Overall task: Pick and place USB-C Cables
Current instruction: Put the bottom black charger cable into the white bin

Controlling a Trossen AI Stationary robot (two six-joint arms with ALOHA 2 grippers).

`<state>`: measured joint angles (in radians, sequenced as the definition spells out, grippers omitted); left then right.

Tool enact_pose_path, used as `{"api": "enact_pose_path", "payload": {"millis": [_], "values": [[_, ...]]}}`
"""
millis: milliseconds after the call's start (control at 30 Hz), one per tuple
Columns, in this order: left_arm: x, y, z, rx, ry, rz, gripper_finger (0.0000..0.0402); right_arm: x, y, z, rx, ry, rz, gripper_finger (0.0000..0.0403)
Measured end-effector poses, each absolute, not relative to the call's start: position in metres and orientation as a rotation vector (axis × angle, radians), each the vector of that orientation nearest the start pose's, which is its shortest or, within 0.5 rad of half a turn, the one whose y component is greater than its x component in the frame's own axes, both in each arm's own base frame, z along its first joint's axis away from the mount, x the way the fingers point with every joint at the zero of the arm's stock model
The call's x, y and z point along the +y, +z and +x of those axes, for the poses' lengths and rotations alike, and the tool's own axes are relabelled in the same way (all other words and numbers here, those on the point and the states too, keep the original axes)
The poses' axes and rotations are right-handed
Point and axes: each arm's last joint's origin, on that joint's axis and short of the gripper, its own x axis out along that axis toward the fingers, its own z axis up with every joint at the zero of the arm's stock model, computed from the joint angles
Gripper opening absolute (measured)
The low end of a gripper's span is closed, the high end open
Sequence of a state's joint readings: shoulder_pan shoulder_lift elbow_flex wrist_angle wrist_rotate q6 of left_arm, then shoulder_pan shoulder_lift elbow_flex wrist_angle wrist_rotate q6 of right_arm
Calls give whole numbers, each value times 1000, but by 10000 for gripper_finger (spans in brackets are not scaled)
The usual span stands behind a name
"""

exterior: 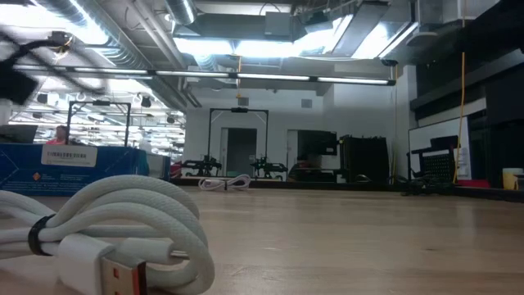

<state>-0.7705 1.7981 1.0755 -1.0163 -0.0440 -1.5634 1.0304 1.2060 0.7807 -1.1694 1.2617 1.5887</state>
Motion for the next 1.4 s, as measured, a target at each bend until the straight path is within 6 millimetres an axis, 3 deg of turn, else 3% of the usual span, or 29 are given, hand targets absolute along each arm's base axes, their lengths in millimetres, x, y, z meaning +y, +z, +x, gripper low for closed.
{"api": "enact_pose_path", "payload": {"millis": [167,367,667,833,1067,1167,1400], "values": [[-191,183,244,1344,616,-370,17,133,227,112,303,-542,78,155],[-166,219,290,1146,527,-210,16,133,227,112,303,-542,78,155],[-113,244,367,778,290,-45,15,136,227,113,293,-537,112,155],[-96,259,401,524,116,-50,14,136,227,113,293,-537,111,155],[-111,260,429,240,-110,-79,14,131,227,112,309,-555,60,155],[-122,256,443,259,-124,-75,14,126,228,114,320,-581,59,155],[-148,266,482,315,-193,-13,14,122,224,120,456,-629,133,155]]}}
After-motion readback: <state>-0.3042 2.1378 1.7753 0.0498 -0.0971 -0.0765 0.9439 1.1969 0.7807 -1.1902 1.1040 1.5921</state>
